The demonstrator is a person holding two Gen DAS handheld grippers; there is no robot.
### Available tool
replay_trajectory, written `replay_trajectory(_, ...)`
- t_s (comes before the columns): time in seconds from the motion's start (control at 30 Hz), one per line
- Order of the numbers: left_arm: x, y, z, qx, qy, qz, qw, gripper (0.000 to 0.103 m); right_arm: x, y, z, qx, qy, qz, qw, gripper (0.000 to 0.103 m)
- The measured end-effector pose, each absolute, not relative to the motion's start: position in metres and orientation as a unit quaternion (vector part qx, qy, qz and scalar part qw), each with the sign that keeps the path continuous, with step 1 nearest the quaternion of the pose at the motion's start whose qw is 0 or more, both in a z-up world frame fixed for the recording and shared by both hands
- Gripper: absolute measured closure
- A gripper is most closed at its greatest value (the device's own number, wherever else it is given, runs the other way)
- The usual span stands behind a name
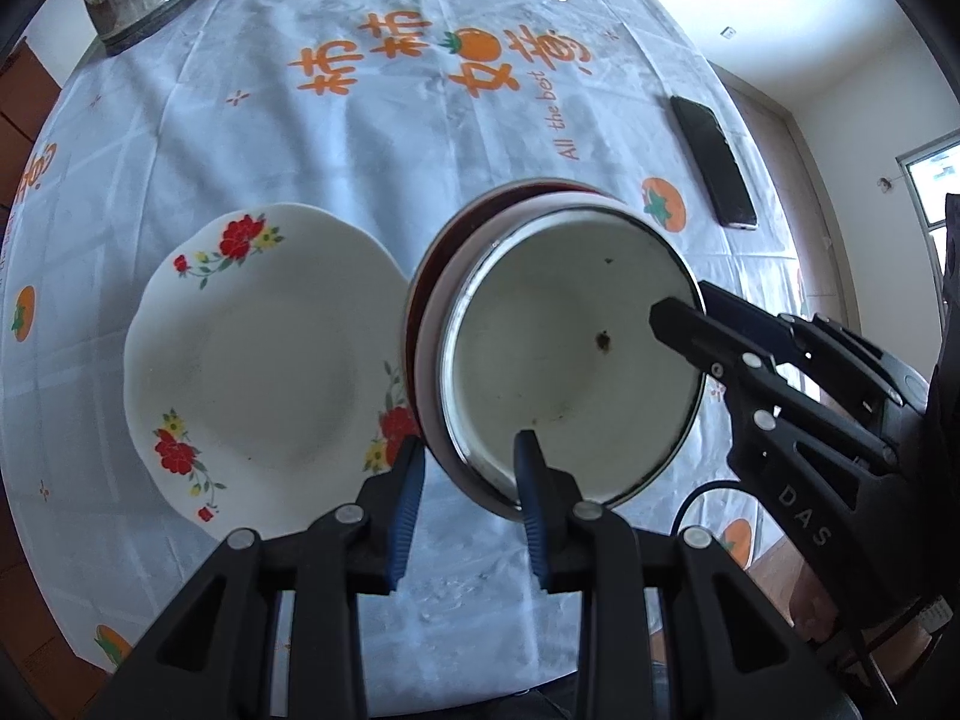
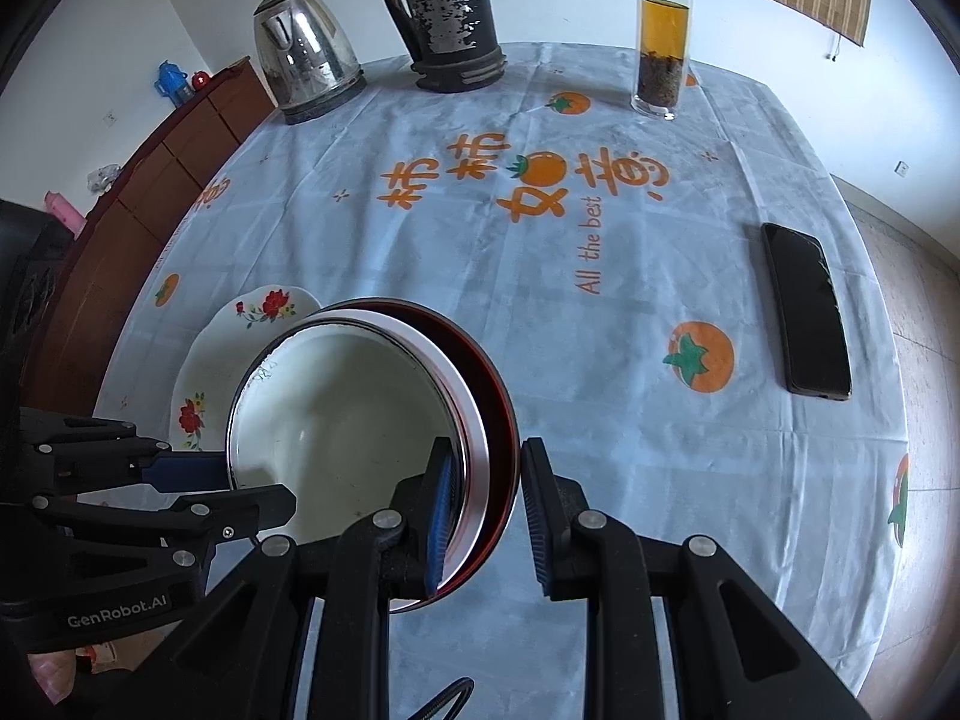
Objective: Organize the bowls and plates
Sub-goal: 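Lift the bowl stack with both grippers over the red-flower plates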
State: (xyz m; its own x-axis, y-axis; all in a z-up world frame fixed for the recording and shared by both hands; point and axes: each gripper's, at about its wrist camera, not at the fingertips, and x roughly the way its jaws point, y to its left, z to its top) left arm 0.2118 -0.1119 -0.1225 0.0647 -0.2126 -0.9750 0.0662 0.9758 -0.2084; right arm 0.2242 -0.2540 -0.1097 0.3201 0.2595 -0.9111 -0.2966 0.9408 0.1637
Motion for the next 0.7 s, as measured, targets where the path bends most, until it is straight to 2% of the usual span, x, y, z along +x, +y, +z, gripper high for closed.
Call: replay_trajectory(0.7,0.212,-0.065,-0.11,-0.083,0.665,-0.067,0.739,0.074,0.238,-0.206,-0.095,-0.045,0.545,0.21,0.811,0.079)
